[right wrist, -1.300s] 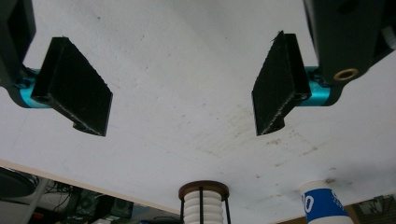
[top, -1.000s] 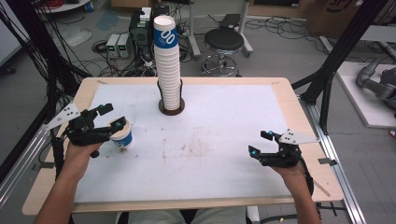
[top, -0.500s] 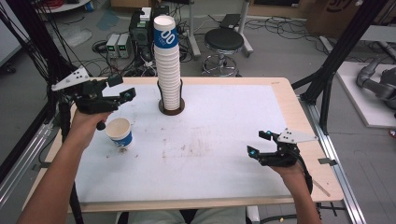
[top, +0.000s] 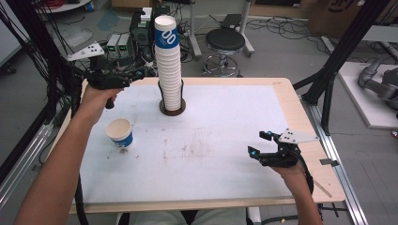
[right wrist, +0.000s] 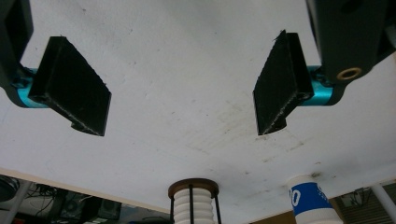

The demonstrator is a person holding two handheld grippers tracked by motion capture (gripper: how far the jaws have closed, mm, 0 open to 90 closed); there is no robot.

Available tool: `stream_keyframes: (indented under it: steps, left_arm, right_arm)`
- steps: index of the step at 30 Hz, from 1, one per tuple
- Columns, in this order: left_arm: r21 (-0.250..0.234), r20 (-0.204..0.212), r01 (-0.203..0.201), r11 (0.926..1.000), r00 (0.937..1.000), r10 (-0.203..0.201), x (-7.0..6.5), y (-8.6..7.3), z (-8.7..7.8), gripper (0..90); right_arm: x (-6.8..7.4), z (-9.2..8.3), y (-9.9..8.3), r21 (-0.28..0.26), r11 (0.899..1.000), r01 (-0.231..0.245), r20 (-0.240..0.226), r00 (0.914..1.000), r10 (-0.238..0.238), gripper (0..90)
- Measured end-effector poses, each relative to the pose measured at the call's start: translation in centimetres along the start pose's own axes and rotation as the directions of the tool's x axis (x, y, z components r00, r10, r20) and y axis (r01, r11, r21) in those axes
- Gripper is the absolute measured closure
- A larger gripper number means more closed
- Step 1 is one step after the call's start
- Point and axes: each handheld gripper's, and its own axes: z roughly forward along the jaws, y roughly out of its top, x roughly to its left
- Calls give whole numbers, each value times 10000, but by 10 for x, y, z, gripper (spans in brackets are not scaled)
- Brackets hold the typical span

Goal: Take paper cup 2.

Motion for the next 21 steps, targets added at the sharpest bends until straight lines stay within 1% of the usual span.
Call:
stream_keyframes:
  steps: [1,3,5,6,8,11,13,16,18,21]
  left_arm:
    - [-6,16,-8,10000,10000,8,1,2,2,172]
    - [172,-94,-100,9998,9999,101,5,9,8,172]
    - [93,-116,-51,9999,9999,52,9,15,12,172]
    - [151,-172,-37,9999,9998,40,11,19,15,172]
    - [126,-234,-129,9998,9996,132,14,27,20,172]
    - [84,-240,-102,9999,9997,104,17,37,29,172]
    - [159,-315,-113,9998,9994,118,18,44,36,172]
    - [292,-425,-70,9995,9991,82,21,52,46,171]
    - [391,-574,-87,9992,9983,110,23,57,52,171]
    - [412,-617,-83,9991,9980,108,26,63,60,171]
  right_arm:
    - [0,0,0,-12,10000,38,-5,10000,-38,196]
    - [1,1,1,9,10000,21,-53,10000,-21,196]
    - [1,1,1,9,10000,-1,-85,10000,1,196]
    - [1,0,1,8,10000,24,-92,10000,-24,196]
    - [0,0,1,-3,10000,20,-92,10000,-20,196]
    - [-1,-1,0,9,10000,-90,-82,9999,90,196]
    - [-1,-1,-1,40,10000,-70,-56,10000,71,196]
    - [-1,-2,-2,36,10000,-63,-80,9999,63,196]
    - [-1,-2,-2,18,10000,-63,-73,10000,63,196]
    - [-2,-3,-3,5,10000,-64,-62,10000,64,196]
